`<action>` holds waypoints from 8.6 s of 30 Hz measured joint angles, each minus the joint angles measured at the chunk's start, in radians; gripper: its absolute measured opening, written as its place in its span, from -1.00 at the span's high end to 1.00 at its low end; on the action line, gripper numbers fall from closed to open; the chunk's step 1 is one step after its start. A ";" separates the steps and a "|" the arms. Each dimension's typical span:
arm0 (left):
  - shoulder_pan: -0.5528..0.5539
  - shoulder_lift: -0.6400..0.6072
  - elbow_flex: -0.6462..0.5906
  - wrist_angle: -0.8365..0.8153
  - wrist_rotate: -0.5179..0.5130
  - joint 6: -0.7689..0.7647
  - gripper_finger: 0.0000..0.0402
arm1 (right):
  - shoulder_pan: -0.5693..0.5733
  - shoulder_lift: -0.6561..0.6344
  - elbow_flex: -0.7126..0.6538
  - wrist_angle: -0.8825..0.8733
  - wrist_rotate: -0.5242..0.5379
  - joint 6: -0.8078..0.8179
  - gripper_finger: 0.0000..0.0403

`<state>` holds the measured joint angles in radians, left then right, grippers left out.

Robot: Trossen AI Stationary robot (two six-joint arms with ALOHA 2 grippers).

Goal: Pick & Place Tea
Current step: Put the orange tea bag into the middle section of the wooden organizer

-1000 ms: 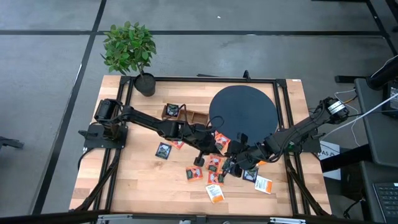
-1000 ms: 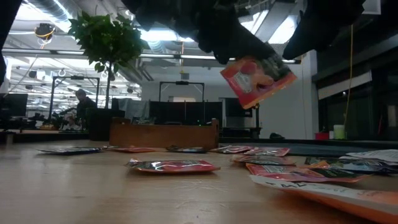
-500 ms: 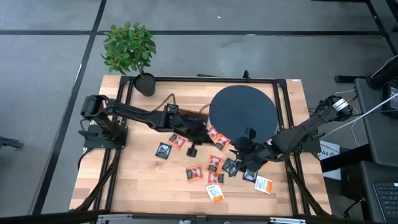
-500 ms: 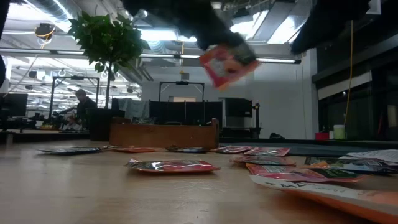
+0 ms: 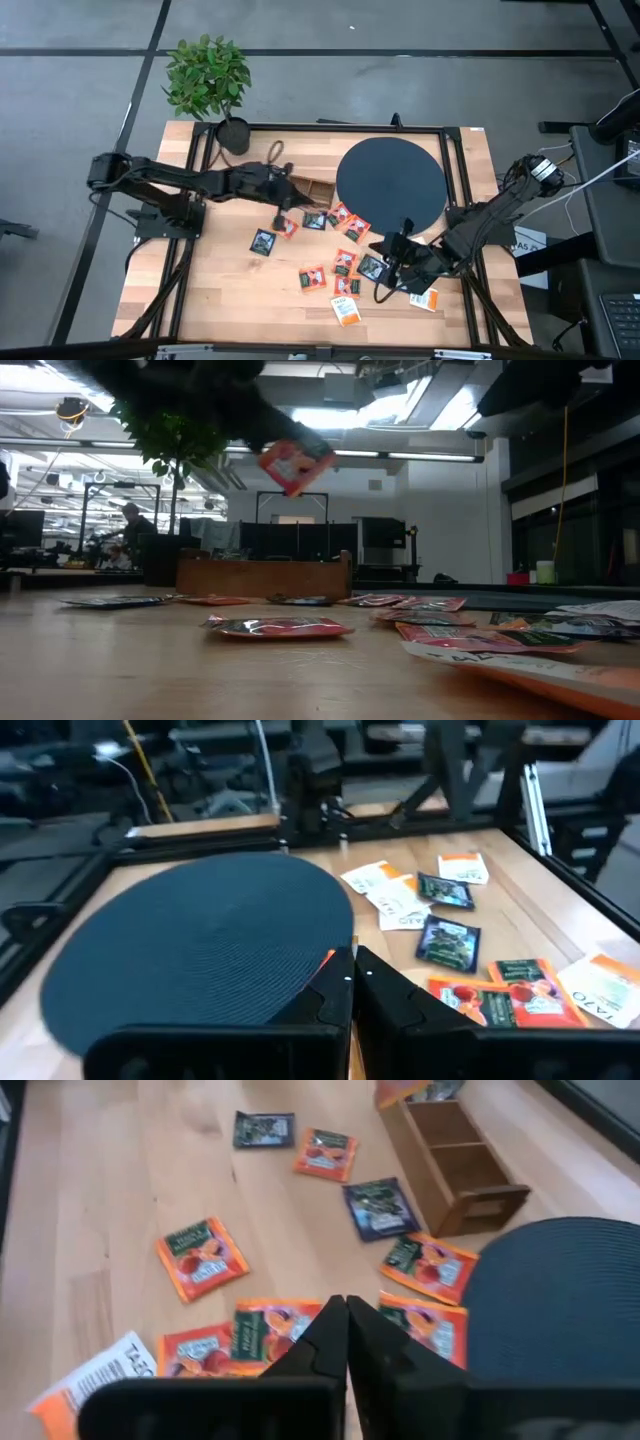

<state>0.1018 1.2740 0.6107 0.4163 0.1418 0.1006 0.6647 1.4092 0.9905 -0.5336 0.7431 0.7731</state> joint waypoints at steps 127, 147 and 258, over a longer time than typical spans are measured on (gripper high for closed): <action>0.437 0.563 -0.294 1.046 0.294 0.091 0.99 | -0.276 0.378 -0.001 0.672 -0.450 -0.311 0.95; 0.437 0.562 -0.238 0.918 0.242 0.131 0.68 | -0.276 0.378 -0.001 0.671 -0.458 -0.285 0.95; 0.214 0.529 0.759 -1.263 -0.262 0.431 0.98 | -0.321 0.144 -0.550 1.231 -0.500 -0.389 0.95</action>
<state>0.3161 1.8033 1.3701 -0.8465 -0.1202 0.5319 0.3439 1.5528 0.4400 0.6971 0.2436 0.3843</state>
